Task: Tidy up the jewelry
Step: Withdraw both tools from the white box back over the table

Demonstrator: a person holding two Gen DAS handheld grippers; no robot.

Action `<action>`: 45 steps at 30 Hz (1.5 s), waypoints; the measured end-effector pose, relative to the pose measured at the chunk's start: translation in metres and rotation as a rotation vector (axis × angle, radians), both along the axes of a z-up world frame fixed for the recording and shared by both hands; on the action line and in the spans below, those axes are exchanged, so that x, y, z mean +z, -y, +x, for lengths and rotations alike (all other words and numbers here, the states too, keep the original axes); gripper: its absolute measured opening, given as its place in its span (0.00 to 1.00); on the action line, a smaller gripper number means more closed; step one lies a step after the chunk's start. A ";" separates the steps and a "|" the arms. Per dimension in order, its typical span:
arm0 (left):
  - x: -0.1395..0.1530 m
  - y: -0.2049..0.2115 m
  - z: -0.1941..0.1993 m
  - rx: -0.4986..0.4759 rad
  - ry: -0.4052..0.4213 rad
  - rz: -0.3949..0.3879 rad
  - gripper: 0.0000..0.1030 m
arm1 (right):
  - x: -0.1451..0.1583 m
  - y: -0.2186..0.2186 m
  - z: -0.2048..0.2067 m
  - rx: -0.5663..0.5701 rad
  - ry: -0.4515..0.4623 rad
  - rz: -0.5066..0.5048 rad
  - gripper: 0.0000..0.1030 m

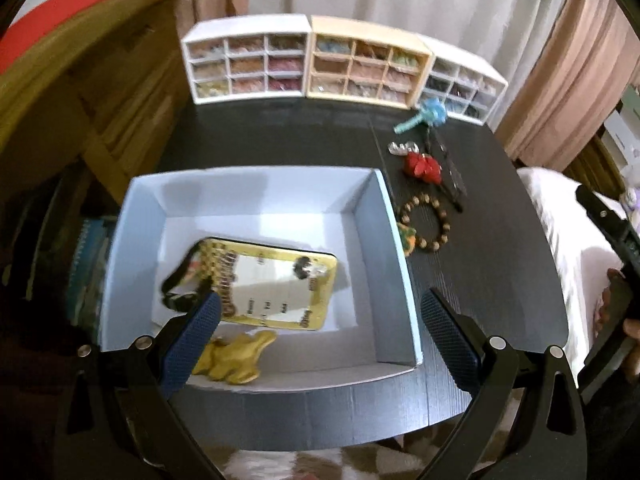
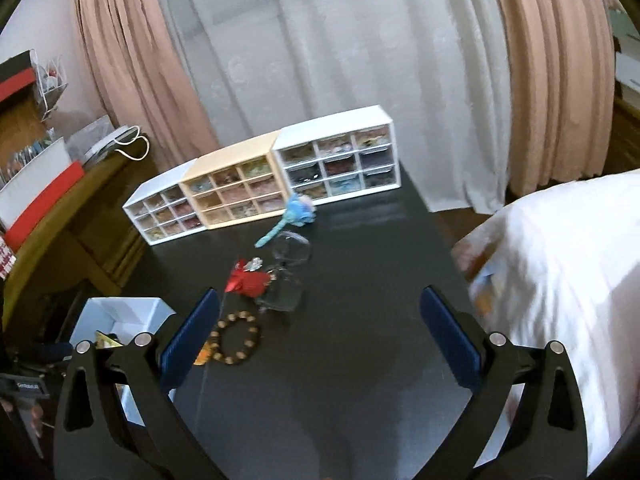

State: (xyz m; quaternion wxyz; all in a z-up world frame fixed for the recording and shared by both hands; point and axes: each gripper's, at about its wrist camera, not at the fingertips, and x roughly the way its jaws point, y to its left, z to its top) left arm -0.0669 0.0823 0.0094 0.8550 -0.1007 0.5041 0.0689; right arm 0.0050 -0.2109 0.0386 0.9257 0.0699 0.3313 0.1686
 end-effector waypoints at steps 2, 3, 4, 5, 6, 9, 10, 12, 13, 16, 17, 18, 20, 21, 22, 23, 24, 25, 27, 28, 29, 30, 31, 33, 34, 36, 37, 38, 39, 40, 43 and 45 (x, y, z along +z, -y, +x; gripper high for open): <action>-0.002 0.006 0.005 -0.017 -0.004 -0.003 0.96 | -0.002 0.007 0.001 -0.011 -0.006 -0.005 0.93; -0.002 0.009 0.006 -0.025 -0.002 -0.004 0.96 | -0.003 0.010 0.003 -0.018 -0.009 -0.006 0.93; -0.002 0.012 0.007 -0.033 0.001 -0.005 0.96 | -0.004 0.014 0.004 -0.028 -0.013 -0.002 0.93; -0.001 0.015 0.008 -0.045 0.007 -0.006 0.96 | -0.005 0.016 0.006 -0.033 -0.016 0.005 0.93; 0.001 0.017 0.010 -0.050 0.011 -0.006 0.96 | -0.006 0.020 0.007 -0.039 -0.021 0.014 0.93; 0.004 0.023 0.015 -0.058 0.024 -0.006 0.96 | -0.008 0.027 0.010 -0.051 -0.031 0.036 0.93; 0.005 0.025 0.016 -0.063 0.027 -0.003 0.96 | -0.008 0.027 0.010 -0.054 -0.031 0.039 0.93; 0.005 0.033 0.021 -0.086 0.024 0.032 0.96 | -0.010 0.031 0.010 -0.059 -0.035 0.045 0.93; 0.005 0.036 0.022 -0.099 0.027 0.052 0.96 | -0.011 0.032 0.010 -0.059 -0.037 0.046 0.93; 0.004 0.046 0.029 -0.131 0.044 0.062 0.96 | -0.016 0.036 0.011 -0.059 -0.051 0.045 0.93; 0.004 0.048 0.031 -0.132 0.049 0.049 0.96 | -0.017 0.037 0.012 -0.059 -0.055 0.043 0.93; 0.003 0.050 0.033 -0.131 0.056 0.034 0.96 | -0.019 0.039 0.013 -0.061 -0.059 0.041 0.93; 0.001 0.052 0.038 -0.128 0.072 -0.003 0.96 | -0.021 0.040 0.015 -0.065 -0.062 0.044 0.93; 0.000 0.054 0.039 -0.122 0.078 -0.008 0.96 | -0.022 0.041 0.015 -0.065 -0.062 0.048 0.93; -0.001 0.055 0.041 -0.116 0.083 -0.009 0.96 | -0.024 0.041 0.016 -0.066 -0.060 0.053 0.93; -0.002 0.056 0.043 -0.110 0.086 -0.004 0.96 | -0.025 0.041 0.016 -0.065 -0.054 0.056 0.93; -0.004 0.056 0.044 -0.107 0.089 0.003 0.96 | -0.026 0.041 0.015 -0.065 -0.047 0.057 0.93; -0.006 0.056 0.045 -0.104 0.092 0.012 0.96 | -0.028 0.041 0.014 -0.065 -0.030 0.055 0.93; -0.011 0.056 0.046 -0.101 0.102 0.033 0.96 | -0.030 0.041 0.015 -0.074 -0.018 0.043 0.93; -0.013 0.055 0.047 -0.109 0.102 0.041 0.96 | -0.030 0.042 0.014 -0.080 -0.008 0.037 0.93; -0.015 0.056 0.047 -0.124 0.098 0.054 0.96 | -0.031 0.043 0.014 -0.076 0.001 0.040 0.93; -0.017 0.056 0.048 -0.138 0.097 0.063 0.96 | -0.031 0.045 0.014 -0.070 0.009 0.046 0.93; -0.018 0.057 0.048 -0.151 0.099 0.072 0.96 | -0.031 0.046 0.014 -0.069 0.012 0.048 0.93; -0.019 0.059 0.049 -0.176 0.109 0.083 0.96 | -0.032 0.048 0.015 -0.061 0.013 0.054 0.93; -0.019 0.060 0.050 -0.182 0.112 0.082 0.96 | -0.032 0.050 0.016 -0.052 0.010 0.067 0.93; -0.019 0.060 0.052 -0.186 0.125 0.068 0.96 | -0.033 0.054 0.015 -0.049 0.030 0.105 0.93; -0.018 0.060 0.054 -0.183 0.136 0.063 0.96 | -0.033 0.055 0.015 -0.051 0.035 0.121 0.93; -0.018 0.060 0.056 -0.177 0.142 0.064 0.96 | -0.034 0.057 0.015 -0.052 0.029 0.145 0.93; -0.017 0.059 0.057 -0.169 0.148 0.066 0.96 | -0.037 0.060 0.018 -0.048 0.010 0.197 0.93; -0.017 0.059 0.059 -0.159 0.150 0.063 0.96 | -0.038 0.063 0.019 -0.043 0.001 0.240 0.93; -0.018 0.061 0.062 -0.155 0.149 0.045 0.96 | -0.042 0.068 0.024 -0.007 -0.006 0.373 0.93; -0.020 0.062 0.064 -0.162 0.155 0.023 0.96 | -0.041 0.062 0.026 0.015 -0.009 0.344 0.93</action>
